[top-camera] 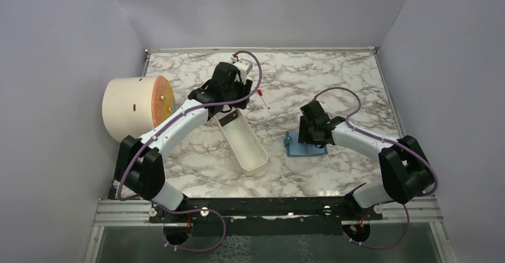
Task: Put the credit cards into the card holder
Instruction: Pick up the credit card from the storage box.
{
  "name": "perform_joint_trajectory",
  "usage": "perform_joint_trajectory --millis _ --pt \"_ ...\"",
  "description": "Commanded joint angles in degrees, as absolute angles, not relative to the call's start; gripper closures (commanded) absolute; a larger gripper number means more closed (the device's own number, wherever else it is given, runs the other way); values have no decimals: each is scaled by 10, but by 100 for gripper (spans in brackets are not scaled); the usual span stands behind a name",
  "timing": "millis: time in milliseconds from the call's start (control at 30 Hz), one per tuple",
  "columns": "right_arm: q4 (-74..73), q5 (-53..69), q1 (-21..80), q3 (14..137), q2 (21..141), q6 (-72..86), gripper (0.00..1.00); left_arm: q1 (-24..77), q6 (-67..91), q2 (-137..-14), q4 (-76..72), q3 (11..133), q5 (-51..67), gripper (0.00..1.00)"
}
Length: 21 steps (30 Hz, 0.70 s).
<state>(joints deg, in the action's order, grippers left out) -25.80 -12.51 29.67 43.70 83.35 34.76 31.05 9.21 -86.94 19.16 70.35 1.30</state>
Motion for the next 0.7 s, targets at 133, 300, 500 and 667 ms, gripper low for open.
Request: perform_joint_trajectory --millis 133,300,500,667 --pt "-272 -135 298 462 830 322 49 276 -6 -846 244 727 -42 46" --pt "-264 -131 298 459 858 321 48 265 -20 -849 241 709 -21 47" --pt "-258 -139 299 443 901 317 48 265 -59 -857 233 692 -35 51" --pt "-256 -144 301 437 890 310 48 265 -109 -836 196 656 -46 49"
